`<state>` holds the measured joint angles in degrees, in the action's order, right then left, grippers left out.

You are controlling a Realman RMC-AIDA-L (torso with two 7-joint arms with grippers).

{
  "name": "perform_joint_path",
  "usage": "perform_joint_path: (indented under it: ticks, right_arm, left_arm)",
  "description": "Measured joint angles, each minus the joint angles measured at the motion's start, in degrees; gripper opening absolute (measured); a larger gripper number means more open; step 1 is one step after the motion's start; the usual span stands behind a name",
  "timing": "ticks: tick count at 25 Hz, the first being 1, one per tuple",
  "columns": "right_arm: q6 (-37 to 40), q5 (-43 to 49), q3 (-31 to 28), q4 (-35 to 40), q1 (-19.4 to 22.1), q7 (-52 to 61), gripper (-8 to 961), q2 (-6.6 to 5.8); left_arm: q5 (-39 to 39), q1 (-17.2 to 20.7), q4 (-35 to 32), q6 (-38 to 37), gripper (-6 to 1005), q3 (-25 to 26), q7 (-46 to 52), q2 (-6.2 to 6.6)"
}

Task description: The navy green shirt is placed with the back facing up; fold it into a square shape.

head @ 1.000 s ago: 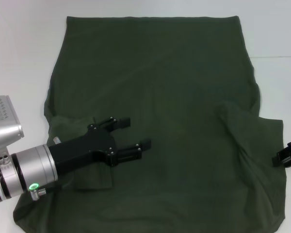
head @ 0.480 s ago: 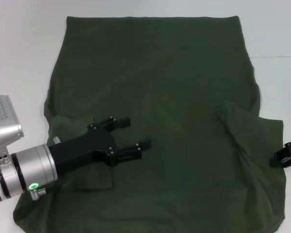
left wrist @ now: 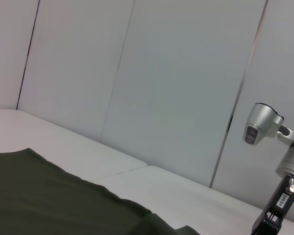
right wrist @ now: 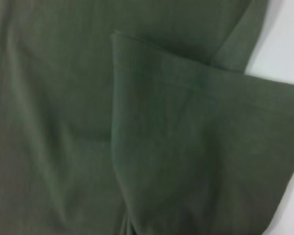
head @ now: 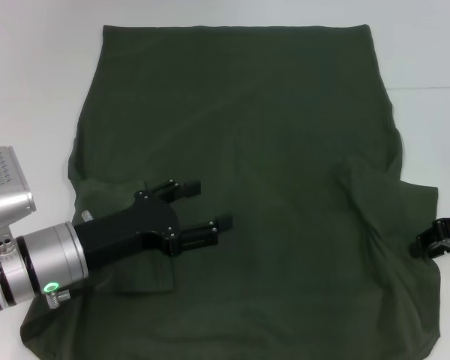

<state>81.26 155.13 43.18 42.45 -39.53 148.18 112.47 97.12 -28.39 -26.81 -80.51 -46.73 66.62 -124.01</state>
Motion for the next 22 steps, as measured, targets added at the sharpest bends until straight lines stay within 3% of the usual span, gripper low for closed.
perform_joint_path:
  ticks: [16, 22]
  right_arm:
    - [0.4, 0.0, 0.4, -0.1, -0.3, -0.1, 302, 0.20]
    - [0.4, 0.0, 0.4, -0.1, -0.3, -0.1, 97, 0.20]
  left_arm:
    - [0.0, 0.0, 0.0, 0.0, 907, 0.2, 0.0, 0.00]
    - [0.0, 0.2, 0.0, 0.0, 908, 0.2, 0.0, 0.00]
